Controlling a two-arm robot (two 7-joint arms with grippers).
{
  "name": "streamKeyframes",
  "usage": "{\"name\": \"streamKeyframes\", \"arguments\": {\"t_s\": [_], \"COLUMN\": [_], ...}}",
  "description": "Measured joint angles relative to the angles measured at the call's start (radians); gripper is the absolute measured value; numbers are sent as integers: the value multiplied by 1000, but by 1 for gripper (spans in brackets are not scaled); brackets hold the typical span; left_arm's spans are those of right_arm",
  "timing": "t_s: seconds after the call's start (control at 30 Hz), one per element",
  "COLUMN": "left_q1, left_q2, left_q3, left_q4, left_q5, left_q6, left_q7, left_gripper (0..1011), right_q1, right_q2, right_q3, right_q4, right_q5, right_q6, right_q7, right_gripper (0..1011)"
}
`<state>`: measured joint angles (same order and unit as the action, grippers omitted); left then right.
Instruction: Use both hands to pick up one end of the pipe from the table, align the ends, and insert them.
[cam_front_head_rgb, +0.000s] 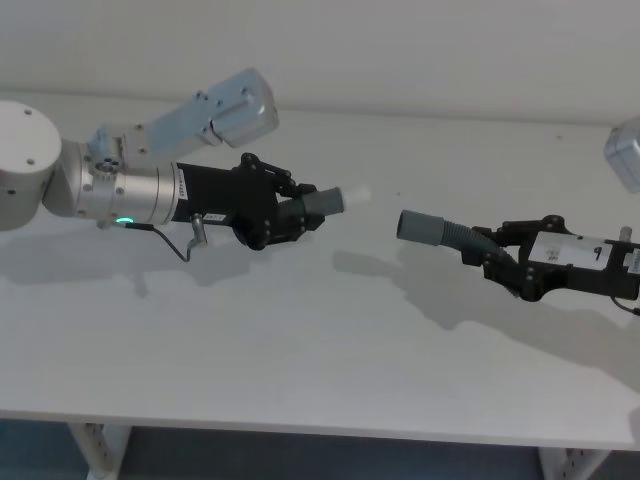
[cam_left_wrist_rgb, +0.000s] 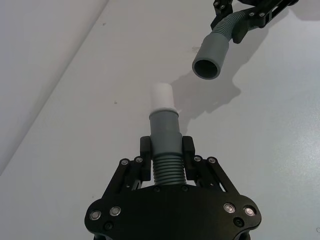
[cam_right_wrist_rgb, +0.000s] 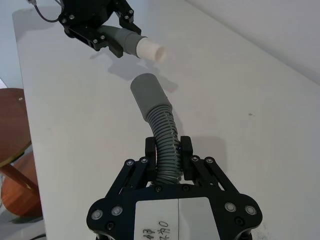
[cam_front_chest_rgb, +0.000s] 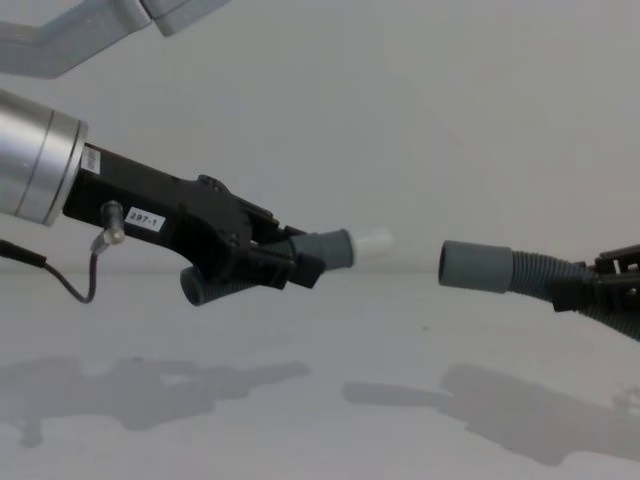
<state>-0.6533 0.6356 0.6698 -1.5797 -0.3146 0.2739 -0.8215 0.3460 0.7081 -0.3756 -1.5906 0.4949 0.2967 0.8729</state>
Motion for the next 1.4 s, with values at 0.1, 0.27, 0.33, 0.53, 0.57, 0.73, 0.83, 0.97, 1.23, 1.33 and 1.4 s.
{"name": "streamKeyframes", "arguments": {"t_s": [0.1,0.27,0.33,0.53,0.57,0.73,0.83,0.97,1.23,1.33,1.4], "left_q1": [-2,-5,-6,-10,-11,-15,-17,-20,-27,-29,-31], "left_q2": [1,3,4,5,6,7,7,8,5,4,3], "left_q3": [2,6,8,14,15,19,22,26,36,38,41], "left_q4": [1,2,3,4,4,4,5,6,13,15,17], "left_q5": [-1,-5,-7,-13,-15,-18,-20,-23,-28,-29,-30], "left_q6": [0,-4,-6,-11,-11,-13,-14,-15,-19,-20,-20], "left_q7": [0,-4,-8,-14,-15,-18,-19,-21,-22,-22,-22], "left_gripper": [354,353,354,354,353,353,353,354,354,353,353], "right_q1": [0,2,3,7,8,11,14,17,24,27,29], "right_q2": [1,2,2,2,1,1,0,0,-1,-1,-2], "right_q3": [-1,-4,-5,-10,-10,-14,-18,-21,-30,-34,-38], "right_q4": [0,0,1,4,4,7,9,11,16,17,18], "right_q5": [1,3,4,8,8,10,11,13,16,16,17], "right_q6": [0,-1,-2,-4,-5,-7,-8,-8,-10,-11,-11], "right_q7": [0,-4,-6,-10,-11,-14,-16,-19,-23,-23,-24], "right_gripper": [278,278,276,278,278,278,278,276,278,276,278]}}
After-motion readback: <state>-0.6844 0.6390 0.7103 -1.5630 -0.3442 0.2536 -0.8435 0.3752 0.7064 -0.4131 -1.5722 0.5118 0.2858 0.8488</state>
